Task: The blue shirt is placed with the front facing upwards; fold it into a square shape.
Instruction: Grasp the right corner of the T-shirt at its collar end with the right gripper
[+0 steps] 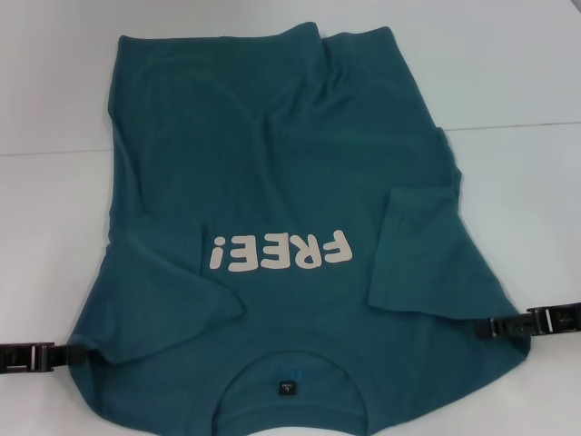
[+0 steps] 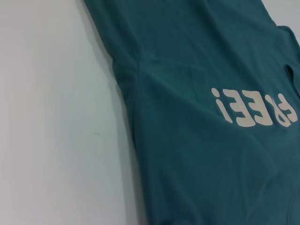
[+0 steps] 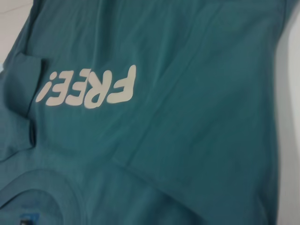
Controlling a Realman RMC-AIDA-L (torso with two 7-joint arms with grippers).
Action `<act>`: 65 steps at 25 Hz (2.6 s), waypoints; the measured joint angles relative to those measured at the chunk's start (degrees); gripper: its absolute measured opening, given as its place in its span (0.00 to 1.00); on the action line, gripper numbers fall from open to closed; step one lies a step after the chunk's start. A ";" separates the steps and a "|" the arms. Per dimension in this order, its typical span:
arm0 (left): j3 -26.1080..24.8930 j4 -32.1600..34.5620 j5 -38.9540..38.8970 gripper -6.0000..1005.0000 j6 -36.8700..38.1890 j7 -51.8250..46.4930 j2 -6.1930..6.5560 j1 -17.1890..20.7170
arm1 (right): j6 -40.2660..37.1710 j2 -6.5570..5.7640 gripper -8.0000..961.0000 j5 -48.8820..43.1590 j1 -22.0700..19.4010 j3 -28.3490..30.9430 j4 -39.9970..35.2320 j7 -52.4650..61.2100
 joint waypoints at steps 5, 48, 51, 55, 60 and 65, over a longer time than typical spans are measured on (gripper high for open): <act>0.00 0.00 0.00 0.01 -0.03 0.00 0.00 -0.02 | -1.46 0.01 0.94 -0.01 -0.01 -0.01 0.04 -0.18; 0.00 0.00 0.00 0.01 -0.17 -0.05 -0.12 -0.53 | -6.56 0.06 0.94 2.69 -0.15 0.00 0.37 -1.57; 0.00 0.00 0.00 0.01 -0.17 -0.04 -0.16 -0.53 | -6.80 0.18 0.94 2.89 0.37 0.18 0.43 -2.02; 0.00 0.00 0.00 0.01 -0.17 -0.02 -0.17 -0.53 | -6.96 0.38 0.94 2.98 0.97 -0.01 0.54 -2.19; 0.00 0.01 0.00 0.01 -0.17 0.00 -0.18 -0.53 | -6.63 0.53 0.94 2.24 1.18 -0.04 0.61 -2.05; 0.00 0.00 0.00 0.01 -0.17 0.00 -0.18 -0.53 | -5.92 0.28 0.94 1.89 0.44 0.31 0.63 -1.76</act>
